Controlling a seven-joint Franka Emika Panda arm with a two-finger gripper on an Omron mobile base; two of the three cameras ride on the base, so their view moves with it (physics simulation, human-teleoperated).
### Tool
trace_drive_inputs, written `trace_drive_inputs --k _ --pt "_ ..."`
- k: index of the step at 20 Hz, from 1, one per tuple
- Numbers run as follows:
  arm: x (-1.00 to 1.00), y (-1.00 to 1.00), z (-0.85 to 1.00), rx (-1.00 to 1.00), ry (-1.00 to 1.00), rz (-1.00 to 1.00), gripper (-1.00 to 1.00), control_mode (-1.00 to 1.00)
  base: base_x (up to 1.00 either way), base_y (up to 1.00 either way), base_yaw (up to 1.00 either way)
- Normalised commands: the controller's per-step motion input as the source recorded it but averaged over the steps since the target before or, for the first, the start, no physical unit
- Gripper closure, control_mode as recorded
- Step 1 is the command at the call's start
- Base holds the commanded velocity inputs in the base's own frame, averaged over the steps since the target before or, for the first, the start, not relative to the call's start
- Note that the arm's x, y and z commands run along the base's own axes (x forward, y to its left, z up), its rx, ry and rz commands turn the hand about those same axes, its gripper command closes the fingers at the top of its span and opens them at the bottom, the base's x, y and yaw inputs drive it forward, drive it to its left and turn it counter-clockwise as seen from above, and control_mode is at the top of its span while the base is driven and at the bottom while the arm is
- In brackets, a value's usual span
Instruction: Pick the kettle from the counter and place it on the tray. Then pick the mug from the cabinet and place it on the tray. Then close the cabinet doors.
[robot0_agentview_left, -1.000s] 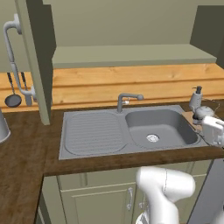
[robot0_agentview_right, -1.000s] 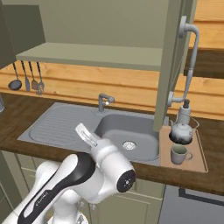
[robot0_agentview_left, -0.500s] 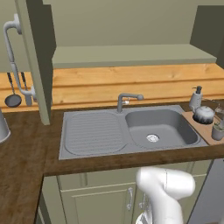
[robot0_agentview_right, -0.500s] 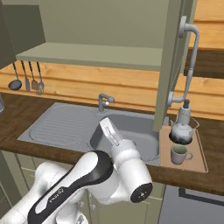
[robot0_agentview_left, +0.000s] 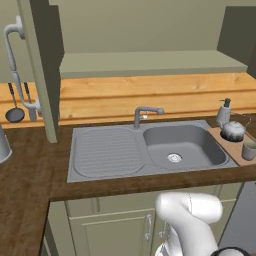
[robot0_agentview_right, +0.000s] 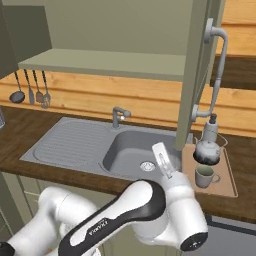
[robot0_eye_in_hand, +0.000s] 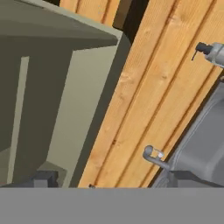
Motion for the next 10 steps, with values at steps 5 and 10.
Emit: trace_drive_inputs --k 5,10 --pt "0.00 -0.84 -0.55 0.22 0.00 -0.04 -1.00 -1.00 0.00 0.00 0.00" --pt "0.09 -0.88 -0.11 0.22 0.00 0.00 -1.00 -1.00 0.00 0.00 0.00"
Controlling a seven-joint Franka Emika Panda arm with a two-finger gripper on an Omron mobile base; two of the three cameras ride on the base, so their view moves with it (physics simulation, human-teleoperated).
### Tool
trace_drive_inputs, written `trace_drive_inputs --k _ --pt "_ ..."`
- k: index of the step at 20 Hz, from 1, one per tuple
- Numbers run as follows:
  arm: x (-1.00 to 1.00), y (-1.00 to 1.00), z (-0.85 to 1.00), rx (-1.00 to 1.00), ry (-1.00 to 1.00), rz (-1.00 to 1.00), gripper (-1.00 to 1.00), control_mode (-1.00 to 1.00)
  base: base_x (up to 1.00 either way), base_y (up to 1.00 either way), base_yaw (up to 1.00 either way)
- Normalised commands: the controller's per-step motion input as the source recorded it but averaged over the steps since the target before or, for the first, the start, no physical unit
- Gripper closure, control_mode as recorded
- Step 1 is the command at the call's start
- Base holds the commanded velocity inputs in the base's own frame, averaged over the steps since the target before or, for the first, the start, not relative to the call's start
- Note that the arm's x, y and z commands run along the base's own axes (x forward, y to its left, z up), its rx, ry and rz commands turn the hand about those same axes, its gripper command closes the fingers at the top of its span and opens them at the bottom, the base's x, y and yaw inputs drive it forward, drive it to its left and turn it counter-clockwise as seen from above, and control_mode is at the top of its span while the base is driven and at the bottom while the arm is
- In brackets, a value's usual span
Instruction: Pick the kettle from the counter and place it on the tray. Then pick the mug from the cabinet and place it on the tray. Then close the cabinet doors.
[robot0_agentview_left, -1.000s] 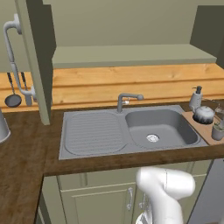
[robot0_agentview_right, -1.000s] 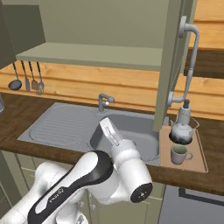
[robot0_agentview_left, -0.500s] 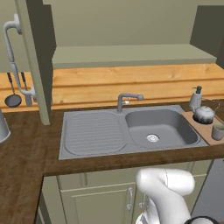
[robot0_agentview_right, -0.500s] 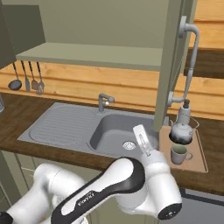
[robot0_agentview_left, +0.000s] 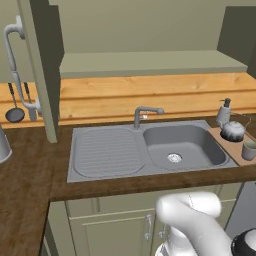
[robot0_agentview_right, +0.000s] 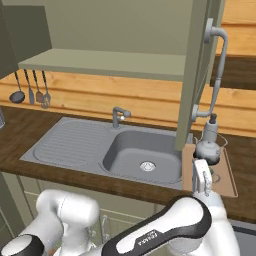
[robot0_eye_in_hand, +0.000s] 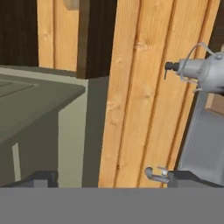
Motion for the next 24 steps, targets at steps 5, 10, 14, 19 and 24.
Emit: trace_drive_inputs --k 5,10,14,19,24 --pt "0.16 -0.64 0.37 0.04 0.04 -0.05 -1.00 -1.00 0.00 0.00 0.00" --pt "0.12 -0.28 0.59 0.00 0.05 -0.03 -1.00 -1.00 0.00 0.00 0.00" --pt "0.00 0.05 0.65 -0.01 0.00 0.00 -1.00 -1.00 0.00 0.00 0.00" --pt "0.00 0.57 0.58 -0.11 0.00 0.00 -1.00 -1.00 0.00 0.00 0.00" --pt "0.00 0.83 0.55 -0.19 0.02 0.00 -1.00 -1.00 0.00 0.00 0.00"
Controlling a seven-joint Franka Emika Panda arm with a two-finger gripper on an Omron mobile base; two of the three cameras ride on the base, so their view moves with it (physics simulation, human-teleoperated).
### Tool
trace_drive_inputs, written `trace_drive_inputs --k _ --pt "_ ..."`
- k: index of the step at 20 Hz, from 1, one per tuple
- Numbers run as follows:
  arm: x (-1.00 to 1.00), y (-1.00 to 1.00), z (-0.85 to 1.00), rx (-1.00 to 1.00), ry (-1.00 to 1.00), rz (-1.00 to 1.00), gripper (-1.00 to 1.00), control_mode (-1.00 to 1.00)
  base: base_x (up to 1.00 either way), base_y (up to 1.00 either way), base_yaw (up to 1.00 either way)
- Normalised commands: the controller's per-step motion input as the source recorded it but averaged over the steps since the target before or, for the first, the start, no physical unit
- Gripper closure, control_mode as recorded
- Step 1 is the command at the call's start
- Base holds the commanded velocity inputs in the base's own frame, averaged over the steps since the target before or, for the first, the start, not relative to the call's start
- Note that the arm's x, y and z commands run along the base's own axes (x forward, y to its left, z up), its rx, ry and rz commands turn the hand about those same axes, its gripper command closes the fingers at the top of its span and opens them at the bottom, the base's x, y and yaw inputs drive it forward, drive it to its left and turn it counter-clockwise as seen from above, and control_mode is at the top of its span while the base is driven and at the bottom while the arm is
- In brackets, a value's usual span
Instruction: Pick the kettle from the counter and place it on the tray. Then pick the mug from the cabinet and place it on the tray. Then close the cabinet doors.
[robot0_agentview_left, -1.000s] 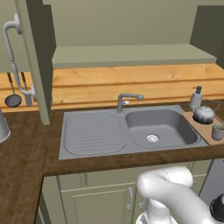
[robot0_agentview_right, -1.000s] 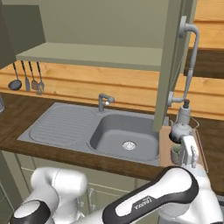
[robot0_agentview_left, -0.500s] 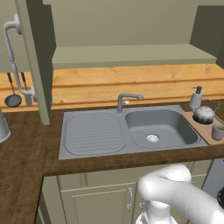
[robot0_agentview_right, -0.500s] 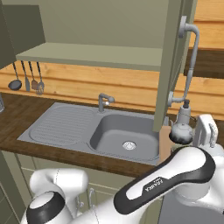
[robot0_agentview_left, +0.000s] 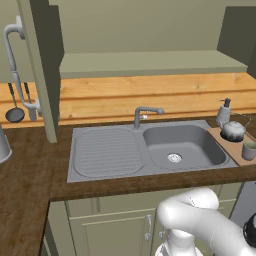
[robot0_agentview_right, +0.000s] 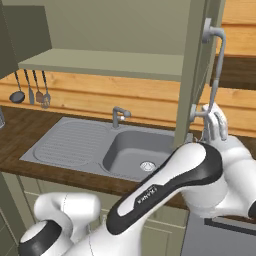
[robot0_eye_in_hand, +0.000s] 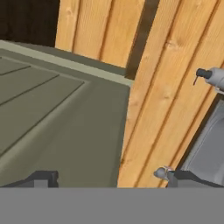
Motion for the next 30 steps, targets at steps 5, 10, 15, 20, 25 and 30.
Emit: trace_drive_inputs --k 5,10,15,20,25,30 --pt "0.00 0.95 0.56 -0.24 0.05 0.00 -1.00 -1.00 0.00 0.00 0.00" --pt "0.01 1.00 0.41 -0.26 0.08 0.00 -1.00 -1.00 0.00 0.00 0.00" --pt "0.31 1.00 0.36 -0.25 0.10 -0.04 -1.00 -1.00 0.00 0.00 0.00" --pt "0.64 0.99 0.31 -0.19 0.03 -0.07 -1.00 -1.00 0.00 0.00 0.00" --pt "0.79 0.84 0.25 -0.15 0.00 -0.12 -1.00 -1.00 0.00 0.00 0.00" --pt "0.89 0.53 0.11 -0.10 0.00 -0.12 -1.00 -1.00 0.00 0.00 0.00"
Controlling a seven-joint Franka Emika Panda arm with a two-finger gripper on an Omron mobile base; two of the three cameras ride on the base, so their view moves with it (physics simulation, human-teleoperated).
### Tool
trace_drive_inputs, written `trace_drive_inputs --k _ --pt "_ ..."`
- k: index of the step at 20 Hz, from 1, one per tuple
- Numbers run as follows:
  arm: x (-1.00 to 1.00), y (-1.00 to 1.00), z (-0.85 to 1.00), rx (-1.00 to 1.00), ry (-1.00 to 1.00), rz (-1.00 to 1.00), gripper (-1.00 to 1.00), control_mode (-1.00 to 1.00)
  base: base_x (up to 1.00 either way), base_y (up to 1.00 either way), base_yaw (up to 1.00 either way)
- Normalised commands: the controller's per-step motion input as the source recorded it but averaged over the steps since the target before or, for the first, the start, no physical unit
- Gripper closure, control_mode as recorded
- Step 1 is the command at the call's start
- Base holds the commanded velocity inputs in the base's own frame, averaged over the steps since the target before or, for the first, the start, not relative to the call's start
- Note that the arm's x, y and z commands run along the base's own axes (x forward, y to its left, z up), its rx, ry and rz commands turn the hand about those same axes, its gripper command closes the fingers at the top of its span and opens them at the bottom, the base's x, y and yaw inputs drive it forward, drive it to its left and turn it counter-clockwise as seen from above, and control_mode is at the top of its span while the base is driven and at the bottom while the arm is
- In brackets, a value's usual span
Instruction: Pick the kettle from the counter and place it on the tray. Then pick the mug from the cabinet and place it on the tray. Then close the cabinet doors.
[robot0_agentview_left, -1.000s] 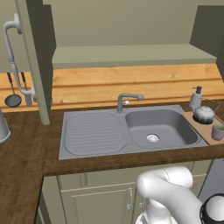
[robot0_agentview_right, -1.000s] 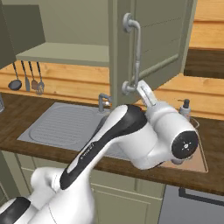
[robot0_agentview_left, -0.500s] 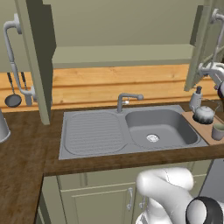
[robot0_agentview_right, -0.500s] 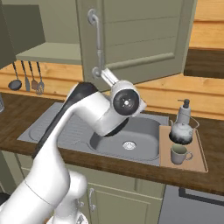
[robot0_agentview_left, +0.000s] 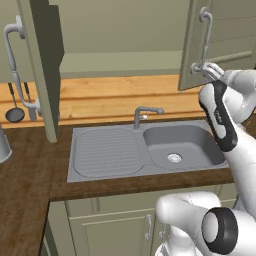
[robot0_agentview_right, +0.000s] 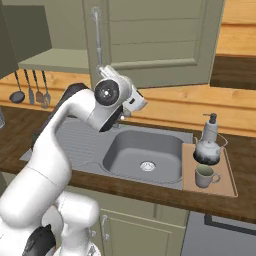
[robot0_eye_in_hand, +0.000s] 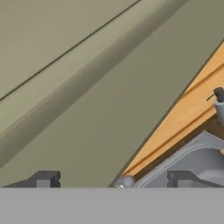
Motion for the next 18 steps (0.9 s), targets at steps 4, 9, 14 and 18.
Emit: trace_drive_inputs --k 4,9,14,18 --pt "0.88 0.32 0.06 -0.05 0.00 -0.10 -1.00 -1.00 0.00 0.00 0.00" --pt "0.85 0.19 0.00 0.00 0.00 -0.09 -1.00 -1.00 0.00 0.00 0.00" --pt "0.86 0.04 0.00 0.00 0.00 -0.05 -1.00 -1.00 0.00 0.00 0.00" --pt "0.81 0.00 0.00 0.00 0.02 0.00 -1.00 -1.00 0.00 0.00 0.00"
